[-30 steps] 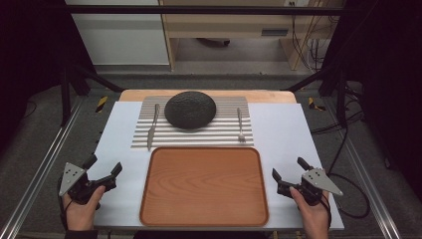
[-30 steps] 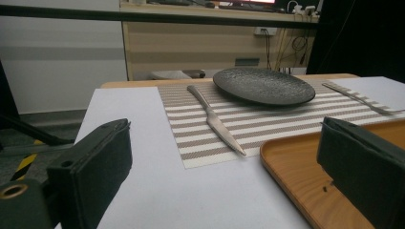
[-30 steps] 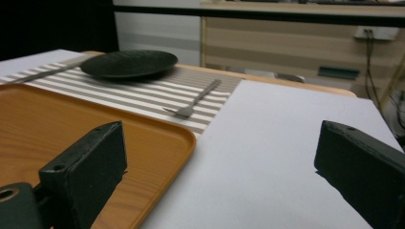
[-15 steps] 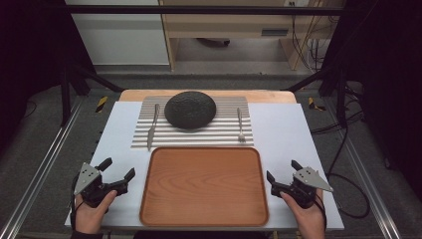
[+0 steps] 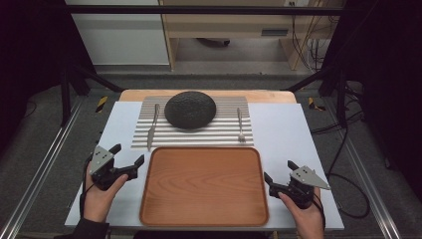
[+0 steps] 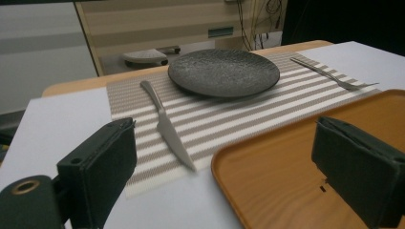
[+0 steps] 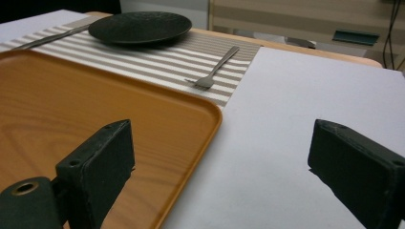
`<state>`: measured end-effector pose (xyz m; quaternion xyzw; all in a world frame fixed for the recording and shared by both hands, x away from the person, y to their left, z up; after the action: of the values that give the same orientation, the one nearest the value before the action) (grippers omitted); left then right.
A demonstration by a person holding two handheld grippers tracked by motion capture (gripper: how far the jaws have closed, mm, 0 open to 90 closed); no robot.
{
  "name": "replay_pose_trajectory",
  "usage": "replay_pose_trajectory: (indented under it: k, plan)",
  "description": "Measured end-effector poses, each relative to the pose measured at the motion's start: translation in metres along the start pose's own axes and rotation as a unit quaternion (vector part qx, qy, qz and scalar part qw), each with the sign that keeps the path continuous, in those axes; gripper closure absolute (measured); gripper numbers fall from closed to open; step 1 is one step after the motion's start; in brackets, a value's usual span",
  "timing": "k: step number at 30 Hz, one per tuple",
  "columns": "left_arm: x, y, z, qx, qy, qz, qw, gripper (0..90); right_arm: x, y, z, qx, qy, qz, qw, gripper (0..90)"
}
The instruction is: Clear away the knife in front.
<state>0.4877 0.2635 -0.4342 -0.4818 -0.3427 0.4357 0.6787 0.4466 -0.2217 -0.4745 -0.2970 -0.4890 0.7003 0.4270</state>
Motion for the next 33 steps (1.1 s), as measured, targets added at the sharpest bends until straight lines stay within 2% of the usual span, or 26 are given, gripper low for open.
replay_pose_trajectory:
  k: [3, 5, 7, 8, 9, 10, 12, 15, 17, 20, 22, 26, 29, 33]
  plan:
    - [-0.002, -0.017, -0.014, 0.011, 0.005, -0.006, 0.9999, 8.0, -0.006, 0.000, -0.001, 0.000, 0.017, -0.018, 0.9997, 8.2]
    - [-0.003, -0.029, -0.025, 0.018, 0.010, -0.020, 0.9996, 7.7, -0.010, 0.000, 0.001, 0.005, 0.025, -0.024, 0.9994, 8.1]
    - [-0.003, -0.038, -0.036, 0.025, 0.020, -0.031, 0.9990, 7.4, -0.013, 0.002, 0.005, 0.000, 0.031, -0.024, 0.9992, 7.4]
    - [-0.002, -0.041, -0.043, 0.026, 0.030, -0.038, 0.9985, 9.5, -0.017, 0.005, 0.010, -0.011, 0.040, -0.029, 0.9987, 7.1]
    - [0.000, -0.043, -0.050, 0.030, 0.043, -0.032, 0.9981, 9.6, -0.019, 0.006, 0.013, -0.015, 0.048, -0.028, 0.9983, 6.9]
    - [0.003, -0.044, -0.058, 0.034, 0.046, -0.020, 0.9982, 9.4, -0.020, 0.007, 0.016, -0.016, 0.057, -0.024, 0.9980, 6.9]
    - [0.014, -0.046, -0.073, 0.040, 0.034, -0.001, 0.9986, 9.6, -0.021, 0.006, 0.019, -0.022, 0.062, -0.020, 0.9977, 6.9]
    - [0.024, -0.049, -0.088, 0.048, 0.029, 0.023, 0.9982, 9.5, -0.026, 0.006, 0.023, -0.032, 0.066, -0.027, 0.9969, 6.4]
    - [0.029, -0.054, -0.095, 0.052, 0.020, 0.035, 0.9978, 9.9, -0.029, 0.008, 0.023, -0.023, 0.071, -0.014, 0.9971, 6.7]
    - [0.035, -0.067, -0.100, 0.046, 0.015, 0.060, 0.9970, 9.9, -0.035, 0.010, 0.025, -0.017, 0.086, 0.002, 0.9961, 6.7]
    - [0.038, -0.074, -0.103, 0.043, 0.006, 0.052, 0.9977, 9.5, -0.037, 0.011, 0.026, -0.015, 0.082, -0.002, 0.9965, 6.7]
    - [0.045, -0.085, -0.110, 0.039, -0.009, 0.050, 0.9979, 9.8, -0.036, 0.013, 0.025, -0.009, 0.076, -0.005, 0.9971, 6.7]
    - [0.050, -0.092, -0.115, 0.026, -0.036, 0.026, 0.9987, 10.2, -0.033, 0.013, 0.023, -0.007, 0.072, 0.005, 0.9974, 6.6]
    - [0.052, -0.092, -0.127, 0.028, -0.043, 0.015, 0.9986, 9.1, -0.029, 0.014, 0.019, 0.001, 0.058, 0.012, 0.9983, 5.2]
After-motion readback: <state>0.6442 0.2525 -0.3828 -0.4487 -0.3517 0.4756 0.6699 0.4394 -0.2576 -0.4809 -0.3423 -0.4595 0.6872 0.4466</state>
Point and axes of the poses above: each handheld gripper's, and its own axes: z roughly backward along the jaws, y roughly out of its underside, x roughly to its left, the point moved 5 cm from there along -z, roughly forward along the jaws, and after that the axes turned 4 degrees about -y, right-handed, at the moved point
